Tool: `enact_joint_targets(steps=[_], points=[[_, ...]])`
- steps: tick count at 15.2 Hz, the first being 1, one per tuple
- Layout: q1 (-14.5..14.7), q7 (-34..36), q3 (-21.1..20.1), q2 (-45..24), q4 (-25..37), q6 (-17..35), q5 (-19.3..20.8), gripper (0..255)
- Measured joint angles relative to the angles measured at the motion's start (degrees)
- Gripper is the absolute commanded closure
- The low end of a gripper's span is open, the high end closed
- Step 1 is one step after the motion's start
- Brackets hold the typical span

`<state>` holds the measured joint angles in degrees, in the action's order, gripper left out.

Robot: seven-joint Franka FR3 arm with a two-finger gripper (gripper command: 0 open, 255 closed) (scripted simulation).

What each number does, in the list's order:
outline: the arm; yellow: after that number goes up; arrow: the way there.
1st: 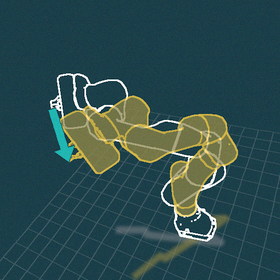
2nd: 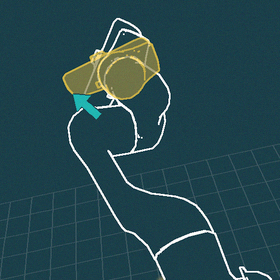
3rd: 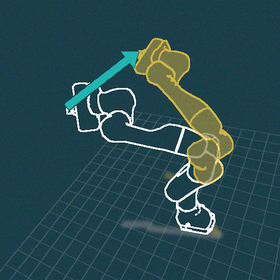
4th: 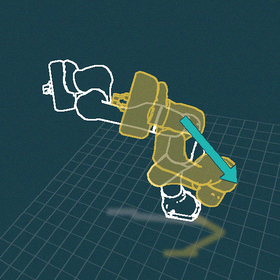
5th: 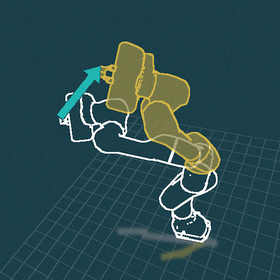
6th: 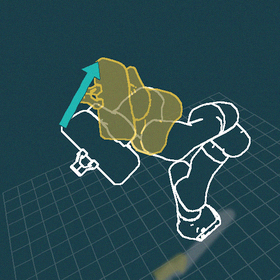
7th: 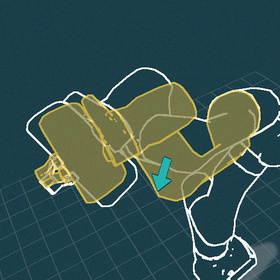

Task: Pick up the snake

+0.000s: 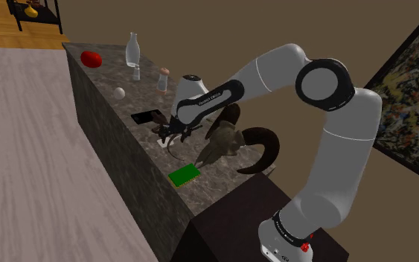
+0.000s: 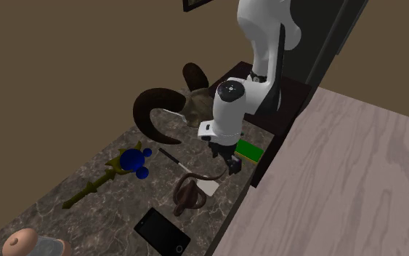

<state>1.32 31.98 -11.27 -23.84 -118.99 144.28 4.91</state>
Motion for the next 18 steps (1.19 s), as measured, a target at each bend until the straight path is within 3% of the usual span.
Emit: enact_joint_targets(steps=[10,11,18], points=[[1.4,1.7,2.0,-10.1,4.9,4.9,2.1,0],[1.4,1.7,2.1,-10.4,5.0,5.0,2.2,255],[1.4,1.9,2.4,-10.2,5.2,4.4,2.3,255]])
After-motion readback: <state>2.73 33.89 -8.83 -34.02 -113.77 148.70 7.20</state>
